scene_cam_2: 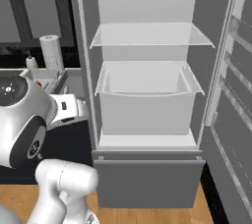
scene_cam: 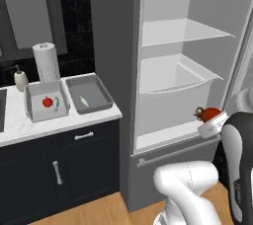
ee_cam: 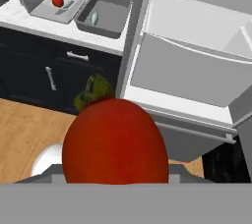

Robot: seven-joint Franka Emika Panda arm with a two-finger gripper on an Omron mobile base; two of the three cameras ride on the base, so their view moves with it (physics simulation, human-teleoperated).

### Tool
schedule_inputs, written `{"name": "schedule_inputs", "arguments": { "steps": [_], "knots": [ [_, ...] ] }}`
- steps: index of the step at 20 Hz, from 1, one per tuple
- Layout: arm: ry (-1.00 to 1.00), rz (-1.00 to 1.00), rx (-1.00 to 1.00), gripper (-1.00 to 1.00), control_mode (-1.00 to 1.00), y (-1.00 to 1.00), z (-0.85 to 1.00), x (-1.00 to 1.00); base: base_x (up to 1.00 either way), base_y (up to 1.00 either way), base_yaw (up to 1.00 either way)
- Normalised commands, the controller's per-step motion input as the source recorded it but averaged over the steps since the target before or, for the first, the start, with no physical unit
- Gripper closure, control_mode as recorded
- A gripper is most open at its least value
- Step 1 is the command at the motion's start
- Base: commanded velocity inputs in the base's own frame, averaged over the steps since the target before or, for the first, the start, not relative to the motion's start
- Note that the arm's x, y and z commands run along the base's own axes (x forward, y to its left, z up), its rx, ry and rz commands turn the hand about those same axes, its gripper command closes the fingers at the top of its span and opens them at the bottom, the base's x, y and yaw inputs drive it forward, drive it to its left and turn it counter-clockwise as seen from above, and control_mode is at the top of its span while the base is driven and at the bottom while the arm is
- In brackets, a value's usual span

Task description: Place one tomato and one fish in each tupperware on the nearby counter, to pack two identical lunches.

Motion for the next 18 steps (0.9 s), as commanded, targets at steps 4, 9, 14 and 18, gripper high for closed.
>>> {"name": "schedule_inputs", "arguments": {
  "steps": [4,9,14,18],
  "knots": [
    [0.0,0.0,0.0,1.0,1.0,0.0,0.0,0.0,0.0,1.0,0.0],
    [0.0,0.0,0.0,1.0,1.0,0.0,0.0,0.0,0.36,1.0,-0.01],
    [0.0,0.0,0.0,1.0,1.0,0.0,0.0,0.0,0.62,0.57,-0.17],
    [0.0,0.0,0.0,1.0,1.0,0.0,0.0,0.0,0.76,0.06,-0.22]
  ]
}}
